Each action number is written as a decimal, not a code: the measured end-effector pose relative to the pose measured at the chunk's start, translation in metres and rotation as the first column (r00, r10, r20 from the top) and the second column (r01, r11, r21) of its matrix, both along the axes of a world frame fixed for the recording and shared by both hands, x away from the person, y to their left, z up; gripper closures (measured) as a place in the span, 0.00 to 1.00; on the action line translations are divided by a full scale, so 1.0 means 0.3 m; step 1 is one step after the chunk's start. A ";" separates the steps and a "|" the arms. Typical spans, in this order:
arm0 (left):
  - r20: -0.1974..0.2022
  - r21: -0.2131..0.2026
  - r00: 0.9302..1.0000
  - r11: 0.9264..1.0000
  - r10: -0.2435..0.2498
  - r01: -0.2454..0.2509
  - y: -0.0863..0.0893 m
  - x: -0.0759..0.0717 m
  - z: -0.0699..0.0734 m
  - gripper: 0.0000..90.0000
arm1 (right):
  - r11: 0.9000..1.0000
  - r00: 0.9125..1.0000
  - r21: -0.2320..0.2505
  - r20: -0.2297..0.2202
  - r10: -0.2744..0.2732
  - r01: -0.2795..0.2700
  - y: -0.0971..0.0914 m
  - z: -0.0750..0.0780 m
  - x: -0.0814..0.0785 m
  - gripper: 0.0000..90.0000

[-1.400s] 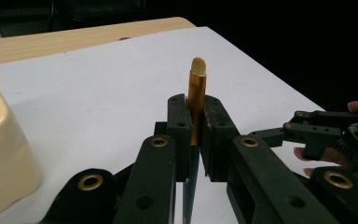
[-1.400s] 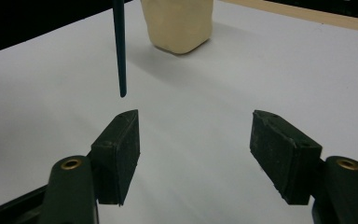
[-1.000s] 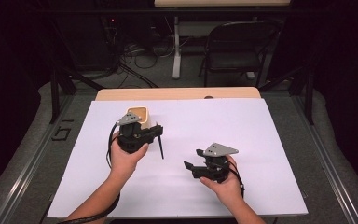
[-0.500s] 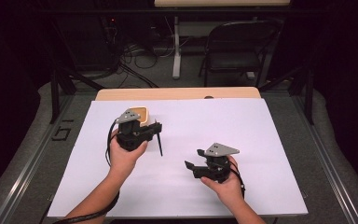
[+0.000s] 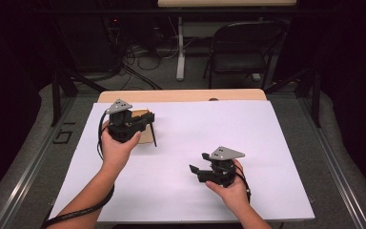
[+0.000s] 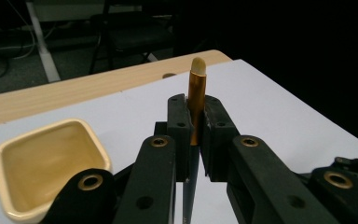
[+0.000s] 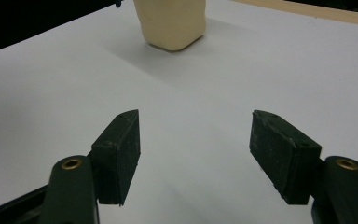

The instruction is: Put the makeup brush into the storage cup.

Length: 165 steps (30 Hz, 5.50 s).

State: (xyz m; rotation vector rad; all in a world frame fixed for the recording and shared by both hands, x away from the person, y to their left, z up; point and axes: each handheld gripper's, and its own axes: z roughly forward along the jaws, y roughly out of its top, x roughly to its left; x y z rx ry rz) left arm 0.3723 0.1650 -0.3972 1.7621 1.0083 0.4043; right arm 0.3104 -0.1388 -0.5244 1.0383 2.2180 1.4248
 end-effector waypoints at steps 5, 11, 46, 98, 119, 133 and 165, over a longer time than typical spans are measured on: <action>0.014 0.001 0.999 1.000 0.030 -0.030 0.026 0.018 0.025 0.93 | 1.000 1.000 -0.001 0.002 0.002 -0.002 0.000 0.000 0.000 0.37; 0.023 -0.002 0.998 0.999 0.052 -0.052 0.045 0.029 0.043 0.93 | 1.000 1.000 0.001 0.002 -0.001 0.001 0.001 -0.001 0.000 0.37; 0.057 -0.020 0.972 0.974 0.228 -0.227 0.130 0.138 0.057 0.93 | 1.000 1.000 -0.002 -0.003 0.009 -0.009 0.004 -0.005 0.000 0.37; -0.053 0.108 0.963 0.960 0.265 -0.258 0.103 0.279 -0.123 0.93 | 1.000 1.000 0.002 -0.013 0.014 -0.014 0.006 -0.011 0.002 0.37; -0.095 0.146 0.958 0.956 0.271 -0.256 0.097 0.290 -0.190 0.93 | 1.000 1.000 0.006 -0.011 0.020 -0.020 0.009 -0.014 0.002 0.37; -0.100 0.162 0.958 0.954 0.270 -0.252 0.094 0.290 -0.213 0.93 | 1.000 1.000 0.002 -0.013 0.021 -0.021 0.014 -0.016 0.001 0.37; -0.059 0.078 0.962 0.962 0.266 -0.261 0.129 0.243 -0.206 0.44 | 1.000 1.000 0.000 -0.010 0.019 -0.019 0.013 -0.013 0.001 0.37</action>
